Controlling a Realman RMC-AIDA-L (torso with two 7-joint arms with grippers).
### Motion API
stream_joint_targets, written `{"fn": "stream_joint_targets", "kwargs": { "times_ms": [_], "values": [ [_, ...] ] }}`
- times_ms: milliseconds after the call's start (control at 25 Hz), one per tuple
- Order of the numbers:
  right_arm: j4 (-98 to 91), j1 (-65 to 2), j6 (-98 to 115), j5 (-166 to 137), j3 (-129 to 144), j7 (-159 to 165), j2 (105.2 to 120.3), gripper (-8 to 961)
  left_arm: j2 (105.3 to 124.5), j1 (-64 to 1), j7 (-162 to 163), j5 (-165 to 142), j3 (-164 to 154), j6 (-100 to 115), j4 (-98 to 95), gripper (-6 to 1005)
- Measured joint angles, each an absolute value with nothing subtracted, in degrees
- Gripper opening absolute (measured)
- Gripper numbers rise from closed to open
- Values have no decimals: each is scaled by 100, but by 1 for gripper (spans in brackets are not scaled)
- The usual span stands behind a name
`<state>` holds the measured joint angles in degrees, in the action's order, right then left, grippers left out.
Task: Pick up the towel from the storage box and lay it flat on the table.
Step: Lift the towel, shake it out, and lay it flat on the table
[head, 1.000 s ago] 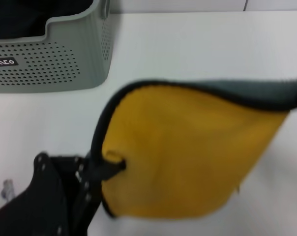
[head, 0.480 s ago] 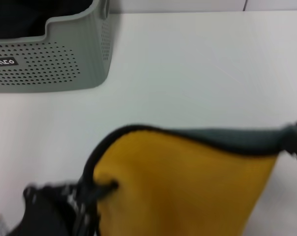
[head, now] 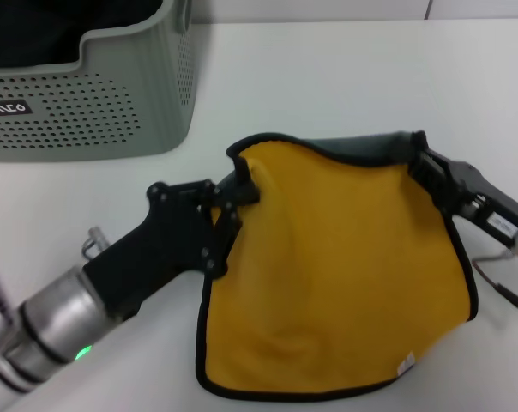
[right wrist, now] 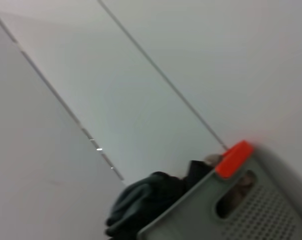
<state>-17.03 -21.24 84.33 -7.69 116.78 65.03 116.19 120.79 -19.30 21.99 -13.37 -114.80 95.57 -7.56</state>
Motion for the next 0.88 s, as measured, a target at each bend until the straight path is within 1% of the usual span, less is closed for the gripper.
{"fn": "stream_joint_targets", "kwargs": {
  "times_ms": [320,520,880],
  "values": [
    [-1731,-2484,7349,-326,11668,6571,11619,81,12081,-2341,2115,-965,-11469,8129,-851,10],
    [-1771,-2599,6770,-242,11675,6576,11619,84,12062,-2420,2011,-572,-11466,7606,-857,11],
    [-1764,-2658,6404,32,11626,6710,11619,88,12081,-2524,1636,-346,-11481,6983,-894,13]
  ]
}}
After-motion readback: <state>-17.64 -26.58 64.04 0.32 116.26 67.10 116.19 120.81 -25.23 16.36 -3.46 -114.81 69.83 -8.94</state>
